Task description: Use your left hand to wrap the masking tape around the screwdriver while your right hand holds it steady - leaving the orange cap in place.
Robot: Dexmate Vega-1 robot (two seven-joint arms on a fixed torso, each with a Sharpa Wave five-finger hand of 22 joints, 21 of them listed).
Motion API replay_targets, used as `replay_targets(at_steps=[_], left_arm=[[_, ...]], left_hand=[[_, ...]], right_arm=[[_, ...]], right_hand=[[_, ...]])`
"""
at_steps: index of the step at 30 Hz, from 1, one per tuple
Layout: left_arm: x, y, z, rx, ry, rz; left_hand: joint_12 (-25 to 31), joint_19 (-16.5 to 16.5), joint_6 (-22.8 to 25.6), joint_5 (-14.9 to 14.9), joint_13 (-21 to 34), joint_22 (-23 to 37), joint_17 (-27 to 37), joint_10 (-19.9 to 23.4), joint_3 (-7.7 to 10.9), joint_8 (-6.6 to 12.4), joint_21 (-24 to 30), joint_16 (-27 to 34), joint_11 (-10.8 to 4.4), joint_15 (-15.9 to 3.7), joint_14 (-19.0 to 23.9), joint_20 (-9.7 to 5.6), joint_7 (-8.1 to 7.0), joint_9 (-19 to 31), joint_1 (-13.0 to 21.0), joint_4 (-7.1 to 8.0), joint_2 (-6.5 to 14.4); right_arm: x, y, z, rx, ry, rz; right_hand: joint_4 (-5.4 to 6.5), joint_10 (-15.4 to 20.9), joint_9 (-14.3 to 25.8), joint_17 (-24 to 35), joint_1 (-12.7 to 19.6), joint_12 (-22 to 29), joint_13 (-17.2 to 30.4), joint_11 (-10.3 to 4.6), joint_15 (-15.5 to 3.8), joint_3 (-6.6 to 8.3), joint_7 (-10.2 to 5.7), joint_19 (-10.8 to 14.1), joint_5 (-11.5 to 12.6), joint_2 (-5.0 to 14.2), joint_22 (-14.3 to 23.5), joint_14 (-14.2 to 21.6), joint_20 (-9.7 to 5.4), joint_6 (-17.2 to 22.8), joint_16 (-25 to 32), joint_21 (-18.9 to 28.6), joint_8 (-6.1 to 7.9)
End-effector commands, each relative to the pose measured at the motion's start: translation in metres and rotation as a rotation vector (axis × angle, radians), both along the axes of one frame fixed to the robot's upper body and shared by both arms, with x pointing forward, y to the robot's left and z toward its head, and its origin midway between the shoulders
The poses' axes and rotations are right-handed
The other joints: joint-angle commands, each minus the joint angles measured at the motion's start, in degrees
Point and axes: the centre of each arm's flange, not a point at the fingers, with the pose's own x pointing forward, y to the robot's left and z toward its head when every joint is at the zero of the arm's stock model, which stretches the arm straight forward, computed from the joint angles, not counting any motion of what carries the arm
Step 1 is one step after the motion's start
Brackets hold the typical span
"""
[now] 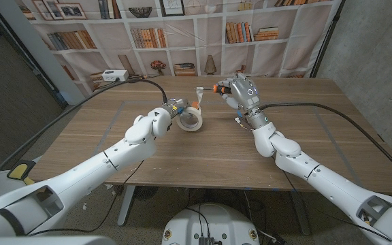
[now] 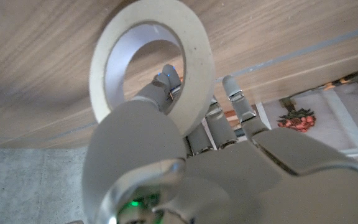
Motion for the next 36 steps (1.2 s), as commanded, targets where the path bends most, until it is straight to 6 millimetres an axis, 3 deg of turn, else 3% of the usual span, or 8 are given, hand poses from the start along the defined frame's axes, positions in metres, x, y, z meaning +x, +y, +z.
replay_targets(at_steps=[1, 9, 20, 36], left_arm=[[-0.017, 0.033, 0.011, -0.159, -0.259, 0.190], [-0.029, 0.037, 0.020, -0.188, -0.502, 0.307], [-0.020, 0.054, 0.041, -0.442, -0.531, 0.127], [-0.008, 0.038, 0.056, -0.536, -0.725, 0.044]], left_hand=[[0.8, 1.6, 2.7, 0.6, 1.8, 0.3, 0.3, 4.2, 0.25, 0.18, 0.9, 0.5, -3.26, -6.55, 1.7, -0.36, 1.16, -0.3, 0.6, -0.72, -0.5], [1.5, 3.2, 4.2, 0.2, 2.7, 0.5, 0.9, 5.5, -0.05, 0.03, 2.1, 1.0, -3.10, -6.60, 3.1, -1.27, 1.75, -1.0, 1.8, -2.11, -1.2], [1.5, 4.3, 5.0, 0.6, 3.5, 0.4, 0.4, 5.2, -0.74, -0.66, 3.1, -0.4, -3.27, -6.26, 2.8, -0.84, 0.88, -1.9, 1.2, -1.95, -2.3], [1.3, 5.2, 5.7, 2.1, 4.2, 0.3, -0.1, 5.2, -0.75, -1.47, 3.7, -1.5, -3.33, -6.69, 3.7, -1.90, 0.37, -2.7, 1.8, -2.13, -2.6]], right_arm=[[-0.003, -0.002, 0.000, 0.021, -0.006, 0.006], [-0.007, -0.004, -0.001, 0.034, -0.009, 0.025], [-0.021, 0.007, 0.000, 0.016, -0.009, 0.118], [-0.042, 0.024, -0.008, -0.046, 0.026, 0.252]], right_hand=[[0.10, 0.5, 0.1, 0.3, 8.8, -0.3, 0.3, 0.02, -9.39, -0.05, -3.93, -0.2, 0.2, 9.14, 0.1, 6.0, -9.09, 4.0, 0.0, 0.5, 0.20], [0.13, 0.6, 0.2, 0.3, 8.8, -0.4, 0.3, 0.00, -9.40, -0.13, -3.92, -0.2, 0.2, 9.15, 0.1, 6.0, -9.08, 3.8, -0.2, 0.5, 0.16], [0.12, 0.6, 0.2, 0.3, 8.9, -0.5, 0.4, -0.05, -9.40, -0.28, -3.98, -0.3, 0.2, 9.14, 0.1, 6.0, -9.11, 4.0, -0.3, 0.6, 0.18], [0.17, 0.6, 0.3, 0.3, 9.0, -0.7, 0.5, -0.19, -9.39, -0.46, -3.94, -0.4, 0.2, 9.23, 0.1, 6.1, -9.12, 3.9, -0.6, 0.8, 0.15]])
